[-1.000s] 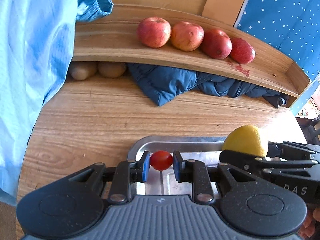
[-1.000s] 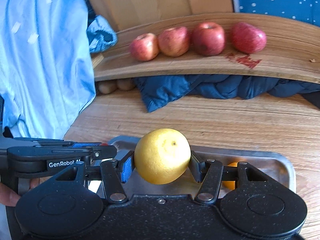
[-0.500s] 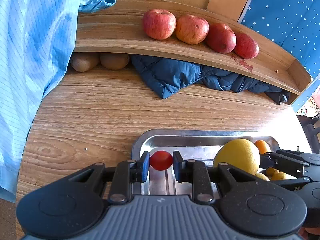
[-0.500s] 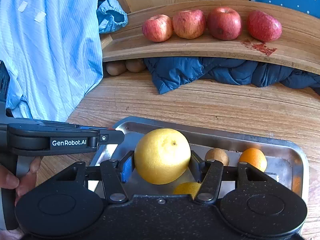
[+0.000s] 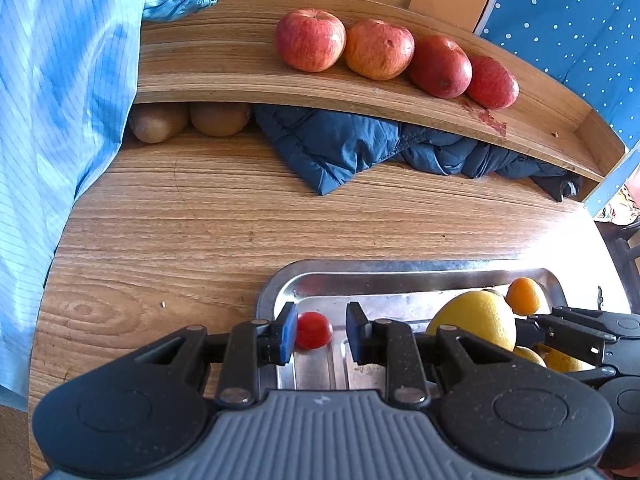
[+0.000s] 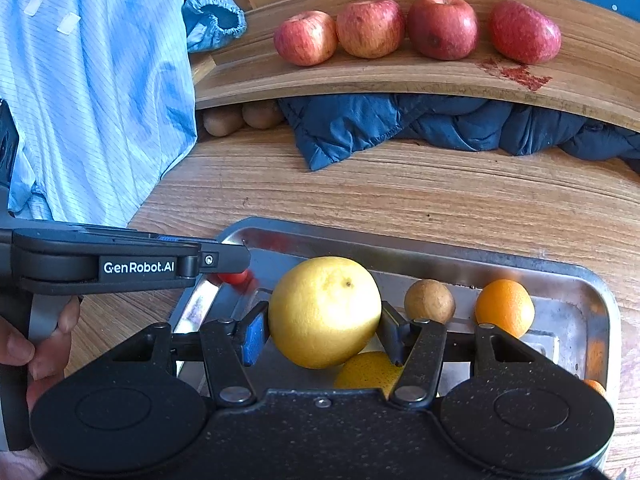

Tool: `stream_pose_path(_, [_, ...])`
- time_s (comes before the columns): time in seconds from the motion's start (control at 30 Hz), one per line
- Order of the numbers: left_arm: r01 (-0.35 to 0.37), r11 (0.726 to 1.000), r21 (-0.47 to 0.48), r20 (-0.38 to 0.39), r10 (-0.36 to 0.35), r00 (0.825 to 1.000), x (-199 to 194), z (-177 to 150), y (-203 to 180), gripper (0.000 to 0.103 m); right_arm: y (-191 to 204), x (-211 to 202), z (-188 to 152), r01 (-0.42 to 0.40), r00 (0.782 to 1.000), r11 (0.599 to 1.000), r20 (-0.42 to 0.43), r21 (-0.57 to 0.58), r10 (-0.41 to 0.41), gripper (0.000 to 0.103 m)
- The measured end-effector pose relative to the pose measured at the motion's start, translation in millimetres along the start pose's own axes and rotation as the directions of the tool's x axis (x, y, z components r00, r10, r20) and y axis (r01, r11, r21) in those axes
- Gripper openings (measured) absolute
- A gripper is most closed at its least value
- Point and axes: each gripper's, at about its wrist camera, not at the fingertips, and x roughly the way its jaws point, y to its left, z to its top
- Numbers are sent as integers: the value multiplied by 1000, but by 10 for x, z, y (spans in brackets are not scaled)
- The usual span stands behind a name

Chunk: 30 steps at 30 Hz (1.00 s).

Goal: Organize fruits

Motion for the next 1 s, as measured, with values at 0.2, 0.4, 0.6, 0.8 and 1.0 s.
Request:
stream_pose_path(0.2, [-5,1000,-4,-6,5,1000,12,16,8,40,4,2,7,4,1000,1000,9,1,-4,59])
stream_pose_path(0.4, [-13,1000,-20,27,13,1000,-108,12,15,62,16,-69,-12,-1,1000,1000,25,-13,1,62])
stream_pose_path(0.6, [-80,995,-65,110,87,990,-382,-132,-45,90,81,-300,-91,13,997,996,73,-88,-7,81])
stream_pose_path(0.8, [-187,974,-131,166,208,964,-691,-331,-124,101,94,-647,-257,51,987,990,160,-133,-30,95])
stream_pose_path(1.0, [-259,949,-182,239,298,924,-1026,-598,-310,102,77,-978,-475,73,970,986,239,-149,-35,102])
